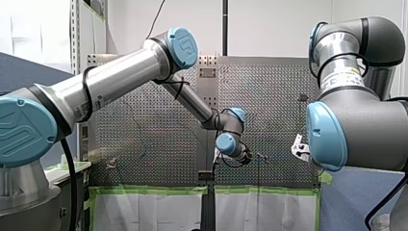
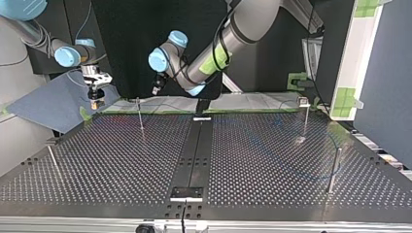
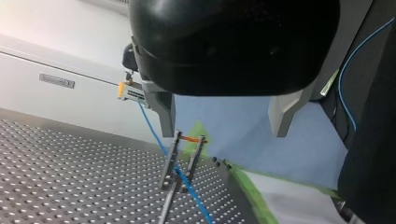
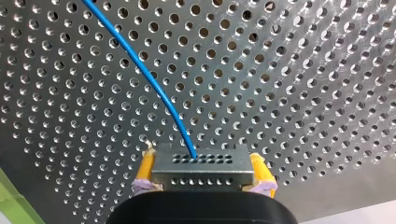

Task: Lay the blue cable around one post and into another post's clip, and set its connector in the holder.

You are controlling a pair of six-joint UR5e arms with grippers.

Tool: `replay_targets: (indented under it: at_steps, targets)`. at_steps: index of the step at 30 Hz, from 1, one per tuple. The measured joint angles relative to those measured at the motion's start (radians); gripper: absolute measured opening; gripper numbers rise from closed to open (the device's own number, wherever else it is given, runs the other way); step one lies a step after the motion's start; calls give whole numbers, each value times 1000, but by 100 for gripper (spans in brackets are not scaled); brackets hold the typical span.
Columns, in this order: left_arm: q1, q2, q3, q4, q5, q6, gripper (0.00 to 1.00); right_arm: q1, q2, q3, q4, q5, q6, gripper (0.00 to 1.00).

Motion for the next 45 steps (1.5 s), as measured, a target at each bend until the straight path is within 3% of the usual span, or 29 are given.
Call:
replay_targets:
  at_steps: [9,14,19,30,45]
  targets:
    - [-3,81,-80,76,-67,5,100,1,0,0,1,0,0,2]
    - [6,127,-125,122,-96,-22,100,5,0,0,4,0,0,2]
    - [20,171,-170,160,-104,-63,100,9,0,0,6,0,0,2]
    - [40,283,-281,165,-111,-105,100,18,0,0,5,0,3,2]
    - [45,416,-415,180,-113,-120,100,22,0,0,-3,0,4,2]
